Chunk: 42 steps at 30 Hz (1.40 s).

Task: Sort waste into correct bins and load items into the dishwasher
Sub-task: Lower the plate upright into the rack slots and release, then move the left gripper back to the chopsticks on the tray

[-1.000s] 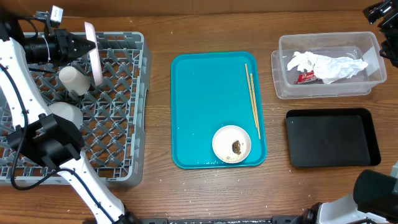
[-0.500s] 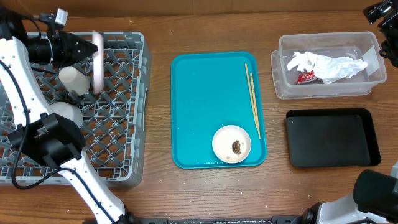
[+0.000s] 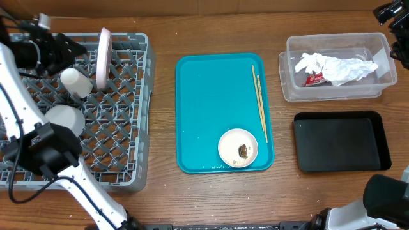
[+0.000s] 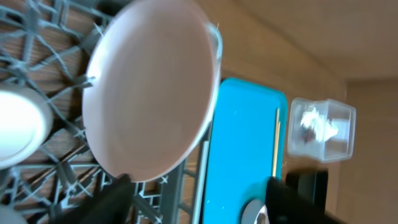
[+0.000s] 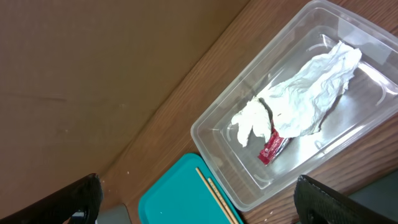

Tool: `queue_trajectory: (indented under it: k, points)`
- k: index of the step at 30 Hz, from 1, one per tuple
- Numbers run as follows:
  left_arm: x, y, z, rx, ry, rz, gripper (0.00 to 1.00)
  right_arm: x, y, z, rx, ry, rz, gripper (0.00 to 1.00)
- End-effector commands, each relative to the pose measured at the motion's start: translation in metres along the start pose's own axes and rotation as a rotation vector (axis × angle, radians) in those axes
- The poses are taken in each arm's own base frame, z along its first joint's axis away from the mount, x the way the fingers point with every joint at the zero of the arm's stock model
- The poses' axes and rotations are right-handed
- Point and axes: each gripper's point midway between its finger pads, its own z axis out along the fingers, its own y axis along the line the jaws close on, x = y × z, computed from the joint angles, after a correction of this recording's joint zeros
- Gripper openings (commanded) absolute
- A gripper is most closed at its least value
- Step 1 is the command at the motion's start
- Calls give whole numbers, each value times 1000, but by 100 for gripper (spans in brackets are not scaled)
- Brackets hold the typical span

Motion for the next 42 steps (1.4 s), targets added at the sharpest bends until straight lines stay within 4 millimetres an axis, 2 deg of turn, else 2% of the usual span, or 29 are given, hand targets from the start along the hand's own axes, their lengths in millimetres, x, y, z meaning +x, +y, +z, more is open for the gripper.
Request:
queue_trajectory:
  k: [1,3,5,8,11,12,15,17,19,22,24,26,29,30,34,35,36,37,39,40,42]
  points:
    - [0,-64,-62,-19,-159,100,80,-2,6,-13,-17,-27,-6,100]
    - [8,-91,-83,-14,-206,127,84,-2,6,-13,-17,-27,-6,100]
    - [16,-114,-95,1,-233,153,87,-2,6,-13,-17,-27,-6,100]
    - [33,-155,-102,60,-244,216,88,-2,6,-13,-17,-27,-6,100]
    - [53,-200,-99,151,-216,300,98,-2,6,-13,-17,-27,-6,100]
    - [60,-213,-94,173,-197,328,98,-2,6,-13,-17,-27,-6,100]
    - [77,-238,-69,175,-127,397,100,-2,6,-13,-17,-27,-6,100]
    - [80,-238,-53,95,-107,431,100,-2,6,-13,-17,-27,-6,100]
    - [75,-220,-41,-85,-115,443,100,-2,6,-13,-17,-27,-6,100]
    - [59,-182,-48,-348,-199,257,100,-2,6,-13,-17,-27,-6,100]
    - [52,-169,-55,-417,-252,146,100,-2,6,-13,-17,-27,-6,100]
    - [53,-177,-52,-365,-247,139,100,-2,6,-13,-17,-27,-6,100]
    - [61,-200,-42,-239,-200,168,100,-2,6,-13,-17,-27,-6,100]
    - [63,-208,-39,-207,-192,178,96,-2,6,-13,-17,-27,-6,100]
    - [73,-244,-13,-59,-123,231,93,-2,10,-13,-39,-24,-2,100]
    - [77,-252,2,-47,-94,226,87,-2,10,-13,-38,-23,-2,100]
    - [79,-254,8,-47,-83,218,86,-2,10,-13,-37,-23,-2,100]
    - [82,-259,23,-49,-60,207,82,-2,10,-13,-37,-23,-2,100]
    - [88,-269,54,-59,-24,190,80,-2,10,-13,-37,-23,-2,100]
    - [94,-281,86,-54,7,201,80,-2,10,-13,-38,-23,-2,100]
    - [102,-296,127,-46,29,248,79,-2,10,-13,-37,-23,-2,100]
